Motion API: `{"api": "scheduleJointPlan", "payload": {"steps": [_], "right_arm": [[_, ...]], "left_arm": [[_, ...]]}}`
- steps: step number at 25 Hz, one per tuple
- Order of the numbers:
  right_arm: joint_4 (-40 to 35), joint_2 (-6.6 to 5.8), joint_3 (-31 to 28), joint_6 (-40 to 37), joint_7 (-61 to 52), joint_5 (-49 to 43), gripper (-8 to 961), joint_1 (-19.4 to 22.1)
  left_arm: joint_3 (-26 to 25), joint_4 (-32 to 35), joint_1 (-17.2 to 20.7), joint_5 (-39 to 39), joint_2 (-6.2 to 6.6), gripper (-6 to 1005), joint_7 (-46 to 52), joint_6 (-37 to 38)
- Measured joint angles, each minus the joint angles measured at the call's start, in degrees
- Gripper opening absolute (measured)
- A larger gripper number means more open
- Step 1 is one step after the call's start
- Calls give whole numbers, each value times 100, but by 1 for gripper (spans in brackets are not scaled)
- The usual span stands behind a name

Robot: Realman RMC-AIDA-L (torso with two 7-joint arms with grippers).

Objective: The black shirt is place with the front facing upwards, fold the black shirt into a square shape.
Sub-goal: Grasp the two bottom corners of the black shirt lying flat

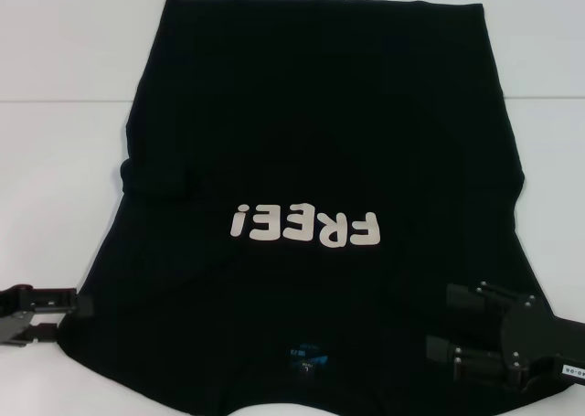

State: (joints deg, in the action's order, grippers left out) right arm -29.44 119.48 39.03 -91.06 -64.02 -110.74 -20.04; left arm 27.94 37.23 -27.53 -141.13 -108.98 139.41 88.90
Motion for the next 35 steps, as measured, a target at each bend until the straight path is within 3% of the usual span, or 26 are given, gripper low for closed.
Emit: {"api": "scheduleJointPlan", "payload": {"steps": [11,18,26,35], "right_arm": [[-11,-8,-41,-142,-21,0,900,-15],[-22,-15,-45,-158,-32,0,899,-31],[-21,-14,-45,-160,-31,8,899,-34],[-32,-14,-44,-195,-40,39,898,-27]], "left_arm": [[68,-35,-112,-2,-66,884,-64,-13],[59,-24,-115,-2,-36,884,-65,-17],[76,-40,-318,-2,-134,885,-65,-32],[227,-26,-393,-2,-160,812,-70,-129]]}}
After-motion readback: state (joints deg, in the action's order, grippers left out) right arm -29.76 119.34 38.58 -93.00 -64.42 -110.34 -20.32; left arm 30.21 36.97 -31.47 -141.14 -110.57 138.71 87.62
